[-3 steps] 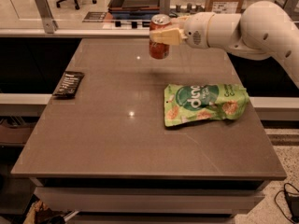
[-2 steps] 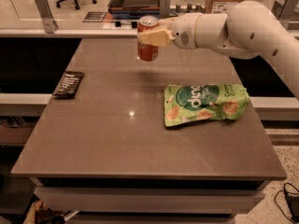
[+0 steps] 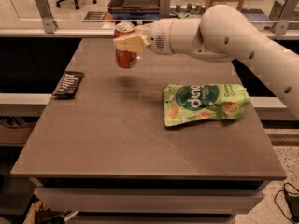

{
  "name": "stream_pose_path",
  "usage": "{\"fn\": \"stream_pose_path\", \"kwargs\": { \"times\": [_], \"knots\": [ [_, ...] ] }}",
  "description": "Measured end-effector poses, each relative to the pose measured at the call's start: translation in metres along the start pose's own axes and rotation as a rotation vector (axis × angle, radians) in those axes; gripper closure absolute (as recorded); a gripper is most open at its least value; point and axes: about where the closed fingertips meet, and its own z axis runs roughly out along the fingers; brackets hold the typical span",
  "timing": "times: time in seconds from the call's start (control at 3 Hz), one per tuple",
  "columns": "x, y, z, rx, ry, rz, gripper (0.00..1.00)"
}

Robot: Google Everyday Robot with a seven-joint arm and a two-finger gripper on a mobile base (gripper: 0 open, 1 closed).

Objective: Move coke can near rxbar chocolate

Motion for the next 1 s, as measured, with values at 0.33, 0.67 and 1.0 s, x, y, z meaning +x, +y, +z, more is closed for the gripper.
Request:
{"fn": "stream_pose_path", "kwargs": {
  "times": [0.33,0.67,1.0],
  "knots": [
    [0.008,0.025,0.02,-0.018,0.01,0.034,1.0],
    [0.021,0.04,0.036,-0.012,0.015,0.049,1.0],
    [0.028,0.051,0.052,-0.018,0.009,0.051,1.0]
  ]
}}
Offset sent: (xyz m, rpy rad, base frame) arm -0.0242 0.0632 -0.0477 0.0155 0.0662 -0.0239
